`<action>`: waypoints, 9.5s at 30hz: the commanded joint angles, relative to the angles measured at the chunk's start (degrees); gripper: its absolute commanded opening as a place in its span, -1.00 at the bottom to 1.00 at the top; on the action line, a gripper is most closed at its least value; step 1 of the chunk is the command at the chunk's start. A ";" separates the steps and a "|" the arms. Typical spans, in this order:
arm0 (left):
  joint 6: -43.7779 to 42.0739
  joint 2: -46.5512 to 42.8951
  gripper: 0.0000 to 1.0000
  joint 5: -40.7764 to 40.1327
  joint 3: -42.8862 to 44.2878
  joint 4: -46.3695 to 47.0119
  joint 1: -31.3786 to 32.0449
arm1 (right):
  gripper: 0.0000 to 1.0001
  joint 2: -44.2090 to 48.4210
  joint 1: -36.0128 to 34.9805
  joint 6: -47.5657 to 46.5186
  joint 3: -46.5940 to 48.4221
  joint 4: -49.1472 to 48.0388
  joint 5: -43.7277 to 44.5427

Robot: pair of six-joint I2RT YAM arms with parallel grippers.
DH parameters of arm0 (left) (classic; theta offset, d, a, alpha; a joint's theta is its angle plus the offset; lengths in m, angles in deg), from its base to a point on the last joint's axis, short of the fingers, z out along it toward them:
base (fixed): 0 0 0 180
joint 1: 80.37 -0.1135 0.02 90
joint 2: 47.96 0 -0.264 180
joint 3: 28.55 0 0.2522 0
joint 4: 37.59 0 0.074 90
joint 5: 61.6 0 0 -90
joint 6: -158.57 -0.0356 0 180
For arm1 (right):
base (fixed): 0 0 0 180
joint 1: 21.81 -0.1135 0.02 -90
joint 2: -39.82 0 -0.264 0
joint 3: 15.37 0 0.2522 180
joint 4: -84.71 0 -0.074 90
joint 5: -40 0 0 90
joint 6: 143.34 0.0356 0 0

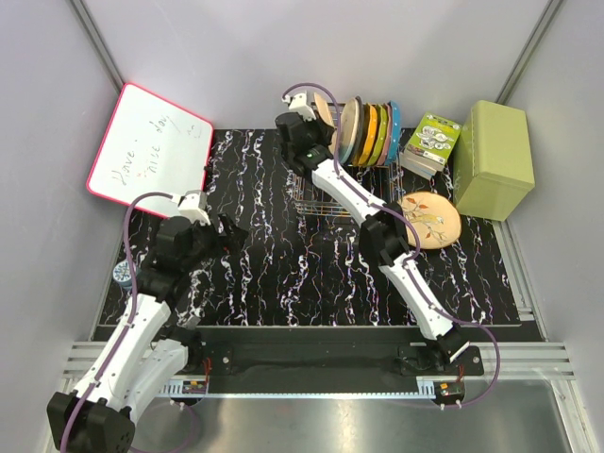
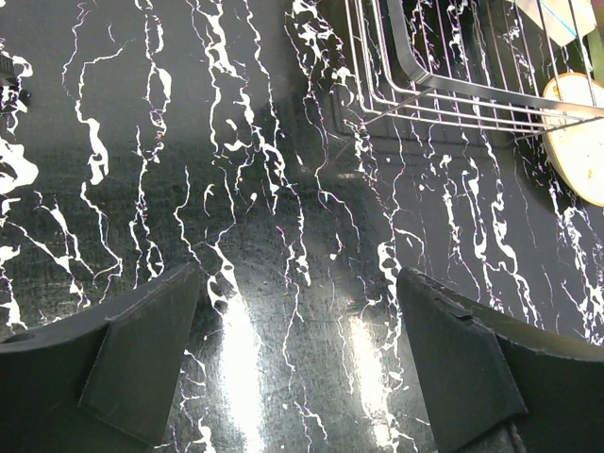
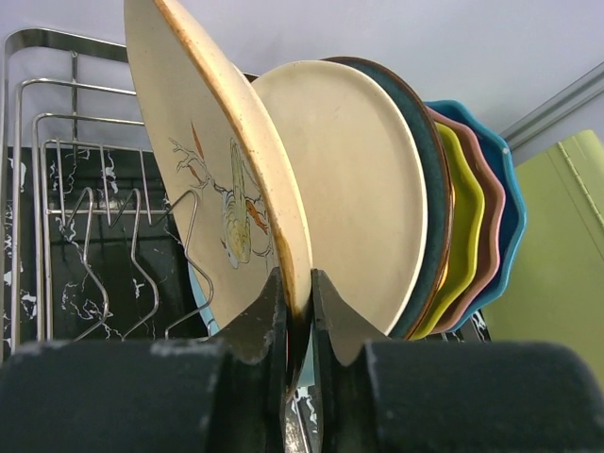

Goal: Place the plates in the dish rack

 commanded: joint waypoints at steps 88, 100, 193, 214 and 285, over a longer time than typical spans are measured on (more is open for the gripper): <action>-0.93 20.45 0.98 -0.28 12.21 -0.93 3.51 | -1.00 110.85 21.67 -67.29 -140.35 -4.13 -49.08; 4.25 19.49 0.97 0.95 6.94 0.39 2.81 | -1.00 135.35 21.59 -94.01 -136.47 25.68 -84.15; 5.27 58.81 0.00 25.61 17.30 13.08 17.06 | -1.00 85.85 21.94 43.99 -105.91 15.43 -91.04; -3.48 22.39 0.98 -30.34 19.15 -4.80 -1.05 | -1.00 43.79 7.44 24.90 -20.35 18.36 -38.09; -2.60 9.37 0.98 -21.81 4.65 6.89 -4.93 | -0.15 2.98 0.58 -5.88 -1.56 -19.97 0.19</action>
